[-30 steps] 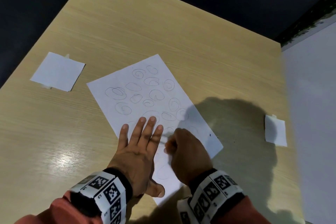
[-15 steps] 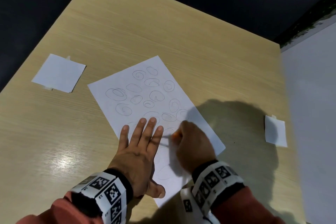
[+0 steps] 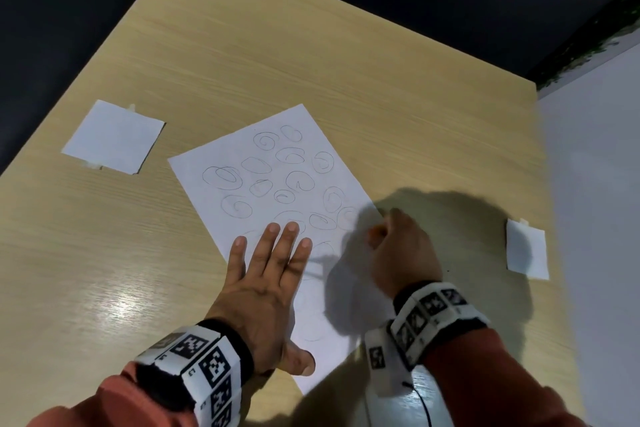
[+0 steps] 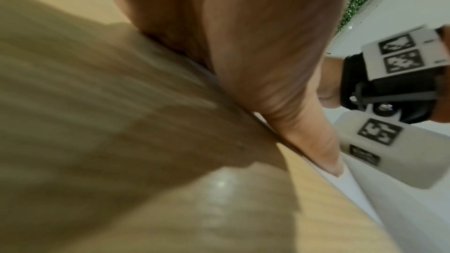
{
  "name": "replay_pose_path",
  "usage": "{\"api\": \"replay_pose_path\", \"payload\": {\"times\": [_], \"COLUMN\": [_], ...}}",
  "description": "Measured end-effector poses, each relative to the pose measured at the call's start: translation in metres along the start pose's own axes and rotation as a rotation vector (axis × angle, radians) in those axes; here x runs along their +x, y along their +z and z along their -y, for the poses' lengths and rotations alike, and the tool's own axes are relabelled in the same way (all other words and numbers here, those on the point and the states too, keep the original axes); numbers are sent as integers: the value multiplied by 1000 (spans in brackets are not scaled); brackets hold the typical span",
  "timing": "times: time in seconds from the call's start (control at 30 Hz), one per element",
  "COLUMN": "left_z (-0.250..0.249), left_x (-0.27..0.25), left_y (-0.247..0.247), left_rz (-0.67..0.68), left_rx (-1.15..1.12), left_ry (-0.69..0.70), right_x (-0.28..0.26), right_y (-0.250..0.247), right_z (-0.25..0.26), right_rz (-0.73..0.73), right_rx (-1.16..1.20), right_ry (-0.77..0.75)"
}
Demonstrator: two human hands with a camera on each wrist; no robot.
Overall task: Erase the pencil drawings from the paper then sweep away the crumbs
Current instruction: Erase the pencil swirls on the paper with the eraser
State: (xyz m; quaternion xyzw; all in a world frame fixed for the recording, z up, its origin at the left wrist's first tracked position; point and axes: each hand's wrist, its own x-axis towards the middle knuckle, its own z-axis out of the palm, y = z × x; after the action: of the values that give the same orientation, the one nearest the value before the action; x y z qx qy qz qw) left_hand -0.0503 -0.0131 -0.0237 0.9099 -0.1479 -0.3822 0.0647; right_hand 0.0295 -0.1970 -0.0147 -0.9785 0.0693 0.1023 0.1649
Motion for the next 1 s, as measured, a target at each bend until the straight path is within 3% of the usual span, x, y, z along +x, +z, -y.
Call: {"api": "replay_pose_path", "payload": {"times": [0.07, 0.13, 0.3, 0.37, 0.5, 0.57, 0.63, 0.77, 0.9, 1.0], "left_z": [-1, 0, -1, 0, -1, -1, -1, -1, 1, 1], "left_x": [0, 0, 0, 1, 0, 0, 0, -1, -1, 0], "left_y": [0, 0, 1, 2, 2, 1, 1, 1, 2, 2], "left_rz": [-1, -6, -18, -24, -10, -12, -13, -27, -21, -24], "left_rx": [-2, 1, 5, 12, 7, 8, 9, 19, 14, -4], "left_ry": [-3, -6, -6, -8, -9, -9, -8, -8, -3, 0], "right_x": [13, 7, -60, -46, -3, -4, -23, -73, -30, -5], "right_y": [-11, -11, 24, 22, -2, -7, -1, 30, 14, -5], "right_z": [-11, -6, 30, 22, -8, -9, 6, 37, 6, -15], "right_rz": [1, 0, 215, 109, 2, -17, 34, 203, 33, -14], "right_rx": [-32, -16, 42, 22, 0, 2, 53, 57, 22, -3], "right_ry": [83, 65, -257, -197, 74, 100, 38, -276, -49, 114]}}
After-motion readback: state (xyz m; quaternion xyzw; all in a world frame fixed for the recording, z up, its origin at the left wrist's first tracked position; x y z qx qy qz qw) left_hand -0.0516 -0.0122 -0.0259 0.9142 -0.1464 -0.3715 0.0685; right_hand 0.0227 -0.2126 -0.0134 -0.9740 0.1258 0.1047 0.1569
